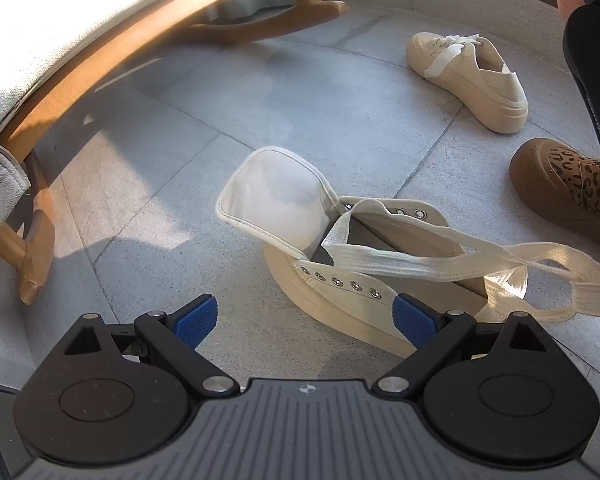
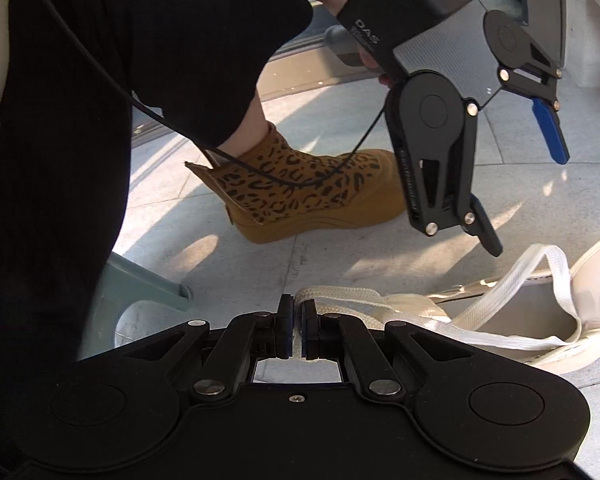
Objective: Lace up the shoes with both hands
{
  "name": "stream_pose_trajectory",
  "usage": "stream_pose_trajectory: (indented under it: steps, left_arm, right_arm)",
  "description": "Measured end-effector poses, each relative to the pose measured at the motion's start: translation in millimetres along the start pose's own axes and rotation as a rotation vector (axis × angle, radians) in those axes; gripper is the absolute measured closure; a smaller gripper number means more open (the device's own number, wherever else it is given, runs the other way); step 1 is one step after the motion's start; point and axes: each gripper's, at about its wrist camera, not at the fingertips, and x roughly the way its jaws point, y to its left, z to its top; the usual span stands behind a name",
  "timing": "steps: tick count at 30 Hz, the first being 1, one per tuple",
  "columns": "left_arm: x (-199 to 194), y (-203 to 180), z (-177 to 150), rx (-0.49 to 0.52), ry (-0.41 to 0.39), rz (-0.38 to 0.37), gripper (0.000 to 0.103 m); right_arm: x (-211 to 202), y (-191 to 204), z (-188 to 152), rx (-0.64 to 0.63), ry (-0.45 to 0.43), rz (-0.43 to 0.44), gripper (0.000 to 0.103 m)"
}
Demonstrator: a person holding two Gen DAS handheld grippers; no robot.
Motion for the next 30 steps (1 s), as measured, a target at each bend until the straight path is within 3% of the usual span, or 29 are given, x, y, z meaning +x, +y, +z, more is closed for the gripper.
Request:
stream_pose_trajectory:
  steps: [4, 9, 13, 17, 24, 26, 30]
  left_arm:
    - [1.1, -2.8, 0.0, 0.010, 0.003, -0.002, 0.008]
    - [2.2, -5.9, 0.9, 0.019, 0.002, -0.007, 0.007]
    - [4.8, -7.2, 1.3, 0.024, 0.006, -0.001, 0.007]
    - [8.4, -8.1, 2.3, 0.025, 0.015, 0.004, 0.007]
    - [10.3, -7.5, 0.8, 0.021, 0.021, 0.008, 0.008]
    - [10.5, -5.9, 1.0, 0.009, 0.019, 0.003, 0.008]
    - [10.7, -1.6, 3.8, -0.031, 0.009, -0.005, 0.008]
  right_arm:
    - [5.6, 14.2, 3.0, 0.020, -0.037, 0.155, 0.101]
    - [8.9, 35.3, 8.8, -0.027, -0.030, 0.247, 0.101]
    - [15.3, 24.8, 5.8, -0.009, 0.001, 0.111, 0.101]
    - [34.3, 8.0, -0.9, 0.008, 0.085, -0.046, 0.100]
    - [48.6, -8.9, -14.5, 0.058, 0.152, -0.144, 0.092]
    - [48.7, -13.2, -17.3, 0.070, 0.178, -0.178, 0.077]
    - [38.0, -24.2, -18.5, 0.094, 0.183, -0.235, 0.073]
